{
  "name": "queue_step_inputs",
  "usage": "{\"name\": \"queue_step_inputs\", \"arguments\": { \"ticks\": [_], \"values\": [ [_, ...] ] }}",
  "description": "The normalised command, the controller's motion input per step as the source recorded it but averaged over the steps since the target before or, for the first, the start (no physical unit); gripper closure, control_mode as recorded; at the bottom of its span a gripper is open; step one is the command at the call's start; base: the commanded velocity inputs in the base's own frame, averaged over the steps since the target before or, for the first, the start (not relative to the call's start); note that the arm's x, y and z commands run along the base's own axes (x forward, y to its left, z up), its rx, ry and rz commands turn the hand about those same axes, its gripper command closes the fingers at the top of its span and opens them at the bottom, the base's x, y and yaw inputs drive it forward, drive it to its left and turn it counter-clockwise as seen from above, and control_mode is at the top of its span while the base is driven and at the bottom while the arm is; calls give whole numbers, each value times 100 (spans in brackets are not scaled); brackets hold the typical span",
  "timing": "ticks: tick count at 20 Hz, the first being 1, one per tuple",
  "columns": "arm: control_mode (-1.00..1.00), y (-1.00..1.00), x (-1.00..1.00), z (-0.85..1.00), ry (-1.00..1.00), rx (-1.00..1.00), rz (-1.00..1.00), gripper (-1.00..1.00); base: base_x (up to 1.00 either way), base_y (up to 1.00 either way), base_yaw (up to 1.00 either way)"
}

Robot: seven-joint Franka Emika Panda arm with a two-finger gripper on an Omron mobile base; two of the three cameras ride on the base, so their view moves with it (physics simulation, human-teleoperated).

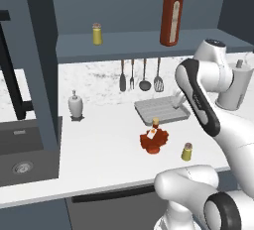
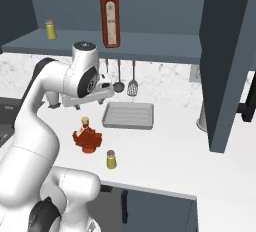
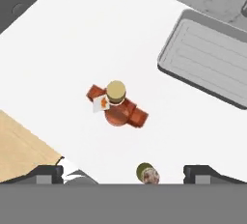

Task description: Put the shaker and condiment bottle from the counter next to their counterparts in the cabinet.

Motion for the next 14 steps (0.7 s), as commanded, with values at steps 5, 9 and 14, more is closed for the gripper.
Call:
{"name": "queue_step_inputs", "arguments": {
  "ticks": [5,9,14],
  "values": [
    [-100,-10,-10,-11,0,3,39,-100,0,0,0],
    [-100,-1,0,0,2,13,43,-100,0,0,0],
    [-100,-3,0,-29,14,7,39,-100,0,0,0]
  ]
}}
